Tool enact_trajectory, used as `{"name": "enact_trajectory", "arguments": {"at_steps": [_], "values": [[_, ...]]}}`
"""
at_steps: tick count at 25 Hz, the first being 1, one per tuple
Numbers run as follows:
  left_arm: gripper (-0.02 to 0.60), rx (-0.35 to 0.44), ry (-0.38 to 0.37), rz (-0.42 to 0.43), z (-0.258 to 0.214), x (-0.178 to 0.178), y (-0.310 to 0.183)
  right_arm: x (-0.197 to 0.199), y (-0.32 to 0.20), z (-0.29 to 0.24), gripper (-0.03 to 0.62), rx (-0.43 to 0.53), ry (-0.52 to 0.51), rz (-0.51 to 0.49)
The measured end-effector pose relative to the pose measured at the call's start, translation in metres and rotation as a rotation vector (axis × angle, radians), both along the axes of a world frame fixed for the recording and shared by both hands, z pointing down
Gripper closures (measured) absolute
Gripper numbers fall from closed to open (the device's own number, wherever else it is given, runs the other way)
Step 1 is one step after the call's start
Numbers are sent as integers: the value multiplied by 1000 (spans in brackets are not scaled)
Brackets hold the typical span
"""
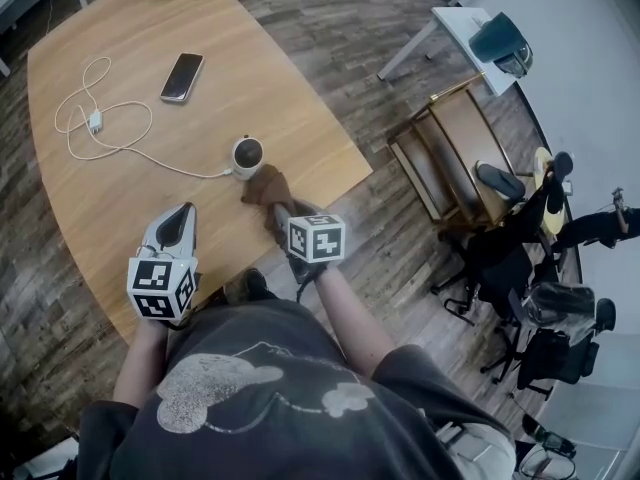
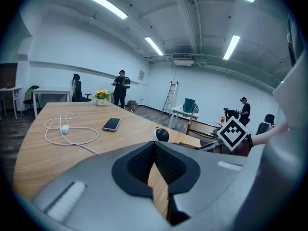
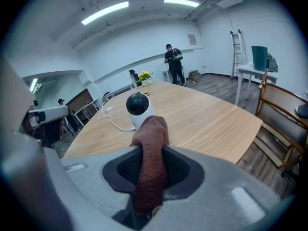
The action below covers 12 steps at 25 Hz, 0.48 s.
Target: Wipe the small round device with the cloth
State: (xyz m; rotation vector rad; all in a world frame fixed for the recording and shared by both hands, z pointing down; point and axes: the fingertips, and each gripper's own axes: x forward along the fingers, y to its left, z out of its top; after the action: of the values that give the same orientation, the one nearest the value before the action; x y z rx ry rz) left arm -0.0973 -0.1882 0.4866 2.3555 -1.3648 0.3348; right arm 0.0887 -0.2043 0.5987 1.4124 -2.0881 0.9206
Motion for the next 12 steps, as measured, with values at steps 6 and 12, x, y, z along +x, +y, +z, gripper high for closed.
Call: {"name": "enact_trajectory", "arguments": {"at_steps": [6,12], "values": [[563,87,-101,48,-2,-6,-3,23,-16,-28,513,72,45,74],[563,122,-75,96,-7,0,-8,33,-59,-64,512,174,88,90]]}}
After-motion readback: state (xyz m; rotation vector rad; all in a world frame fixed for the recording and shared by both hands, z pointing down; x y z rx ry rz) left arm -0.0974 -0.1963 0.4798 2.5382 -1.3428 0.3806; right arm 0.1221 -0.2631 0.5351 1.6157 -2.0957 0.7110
